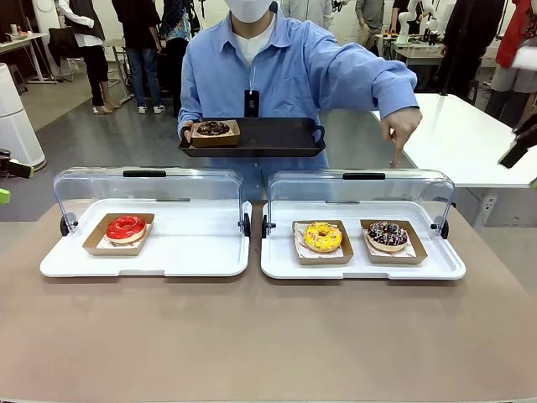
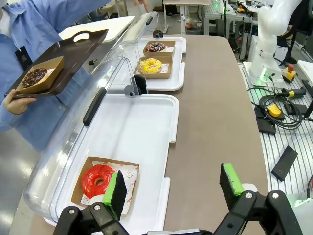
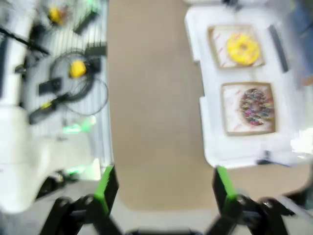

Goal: Provide the desired donut to the person.
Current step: Pick up and lift the Paper togo box containing the Donut pointed at by the person.

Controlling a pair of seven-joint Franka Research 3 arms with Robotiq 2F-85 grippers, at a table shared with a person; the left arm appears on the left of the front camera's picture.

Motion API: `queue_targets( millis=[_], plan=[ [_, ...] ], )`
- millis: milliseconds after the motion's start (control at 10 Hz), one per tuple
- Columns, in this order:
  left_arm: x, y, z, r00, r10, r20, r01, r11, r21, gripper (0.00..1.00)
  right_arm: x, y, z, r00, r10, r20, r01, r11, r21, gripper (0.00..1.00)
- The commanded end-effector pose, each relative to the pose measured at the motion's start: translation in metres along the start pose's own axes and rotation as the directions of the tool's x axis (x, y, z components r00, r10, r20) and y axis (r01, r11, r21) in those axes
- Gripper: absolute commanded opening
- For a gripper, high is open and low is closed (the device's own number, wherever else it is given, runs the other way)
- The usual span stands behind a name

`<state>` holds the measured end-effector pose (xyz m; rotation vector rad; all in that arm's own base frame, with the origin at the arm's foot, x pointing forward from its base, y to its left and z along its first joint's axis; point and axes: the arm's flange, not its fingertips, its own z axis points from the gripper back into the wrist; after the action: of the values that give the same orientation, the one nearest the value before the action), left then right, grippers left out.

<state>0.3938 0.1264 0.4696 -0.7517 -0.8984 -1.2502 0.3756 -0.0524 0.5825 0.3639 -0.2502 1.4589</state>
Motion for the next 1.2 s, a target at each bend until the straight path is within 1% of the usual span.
queue_targets(
  millis=[0, 100, 300, 400, 500, 700, 800, 900, 1100],
  plan=[
    [0.000, -0.001, 0.002, 1.000, -0.002, 0.002, 0.002, 1.000, 0.002, 1.00, 0.007, -0.015, -0.026, 0.982, 0.075, -0.173, -0.075, 0.997, 0.002, 1.00],
    [0.000, -0.001, 0.002, 1.000, -0.002, 0.002, 0.002, 1.000, 0.002, 1.00, 0.015, -0.019, -0.040, 0.974, 0.093, -0.205, -0.098, 0.995, -0.014, 1.00],
    [0.000, -0.001, 0.002, 1.000, -0.002, 0.002, 0.002, 1.000, 0.002, 1.00, 0.022, -0.023, -0.066, 0.957, 0.118, -0.263, -0.152, 0.982, -0.110, 1.00],
    [0.000, -0.001, 0.002, 1.000, -0.002, 0.002, 0.002, 1.000, 0.002, 1.00, 0.022, -0.027, -0.076, 0.951, 0.114, -0.287, -0.174, 0.966, -0.191, 1.00],
    [0.000, -0.001, 0.002, 1.000, -0.002, 0.002, 0.002, 1.000, 0.002, 1.00, 0.021, -0.031, -0.087, 0.952, 0.108, -0.288, -0.177, 0.957, -0.228, 1.00],
    [0.000, -0.001, 0.002, 1.000, -0.002, 0.002, 0.002, 1.000, 0.002, 1.00, 0.019, -0.035, -0.106, 0.952, 0.111, -0.285, -0.176, 0.961, -0.212, 1.00],
    [0.000, -0.001, 0.002, 1.000, -0.002, 0.002, 0.002, 1.000, 0.002, 1.00, 0.018, -0.034, -0.104, 0.964, 0.110, -0.243, -0.161, 0.966, -0.202, 1.00],
    [0.000, -0.001, 0.002, 1.000, -0.002, 0.002, 0.002, 1.000, 0.002, 1.00, 0.020, -0.037, -0.094, 0.954, 0.136, -0.266, -0.195, 0.958, -0.209, 1.00],
    [0.000, -0.001, 0.002, 1.000, -0.002, 0.002, 0.002, 1.000, 0.002, 1.00, 0.020, -0.037, -0.094, 0.954, 0.136, -0.266, -0.195, 0.958, -0.209, 1.00]
  ],
)
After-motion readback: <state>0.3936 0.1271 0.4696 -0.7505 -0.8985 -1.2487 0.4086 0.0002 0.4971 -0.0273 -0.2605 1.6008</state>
